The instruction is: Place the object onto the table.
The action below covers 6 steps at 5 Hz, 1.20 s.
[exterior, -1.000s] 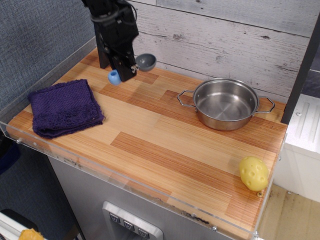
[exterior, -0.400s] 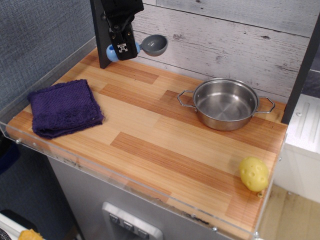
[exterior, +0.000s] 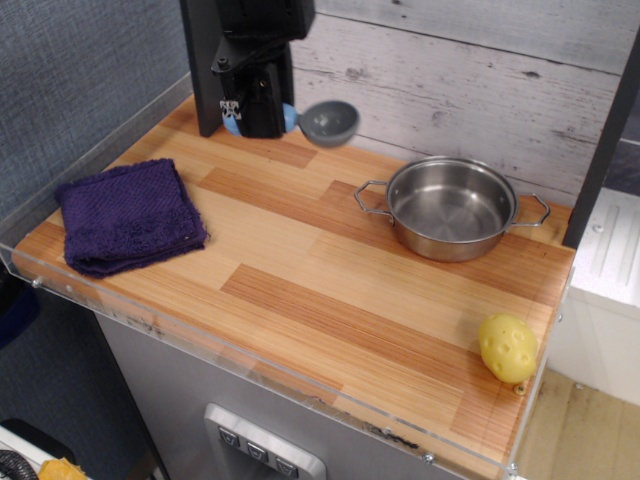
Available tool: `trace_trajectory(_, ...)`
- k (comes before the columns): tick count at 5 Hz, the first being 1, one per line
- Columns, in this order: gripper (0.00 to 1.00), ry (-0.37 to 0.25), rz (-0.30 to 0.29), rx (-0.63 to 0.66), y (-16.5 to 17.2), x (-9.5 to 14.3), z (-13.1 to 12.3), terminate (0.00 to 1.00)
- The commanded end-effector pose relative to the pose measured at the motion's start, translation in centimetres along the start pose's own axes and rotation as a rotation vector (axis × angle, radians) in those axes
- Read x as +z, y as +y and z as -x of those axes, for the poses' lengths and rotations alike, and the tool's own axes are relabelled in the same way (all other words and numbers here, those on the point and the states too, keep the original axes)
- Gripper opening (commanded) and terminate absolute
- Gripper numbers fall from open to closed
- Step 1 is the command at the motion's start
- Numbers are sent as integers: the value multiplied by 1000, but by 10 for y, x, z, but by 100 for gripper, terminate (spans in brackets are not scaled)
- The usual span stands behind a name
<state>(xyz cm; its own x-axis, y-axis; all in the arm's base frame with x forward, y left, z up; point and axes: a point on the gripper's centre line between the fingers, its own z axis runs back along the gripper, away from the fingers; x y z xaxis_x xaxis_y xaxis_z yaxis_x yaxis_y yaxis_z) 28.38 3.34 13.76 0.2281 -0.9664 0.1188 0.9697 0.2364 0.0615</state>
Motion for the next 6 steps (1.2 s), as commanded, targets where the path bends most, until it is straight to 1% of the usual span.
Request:
trace_trajectory(1,0,7,7,-183,-48,-3,-1,0)
trace_trajectory(2,0,13,44,-180,-66,-21,8,0)
trace_trajectory(3,0,34,34,-135,-84,-49,19,0)
trace_trajectory(4,0,46,11,-115,-85,-72,25,0)
trace_trajectory(5,0,49,5,-115,-75,-83,24,0)
trace_trajectory(6,0,55,-1,-127,-64,-89,16,0)
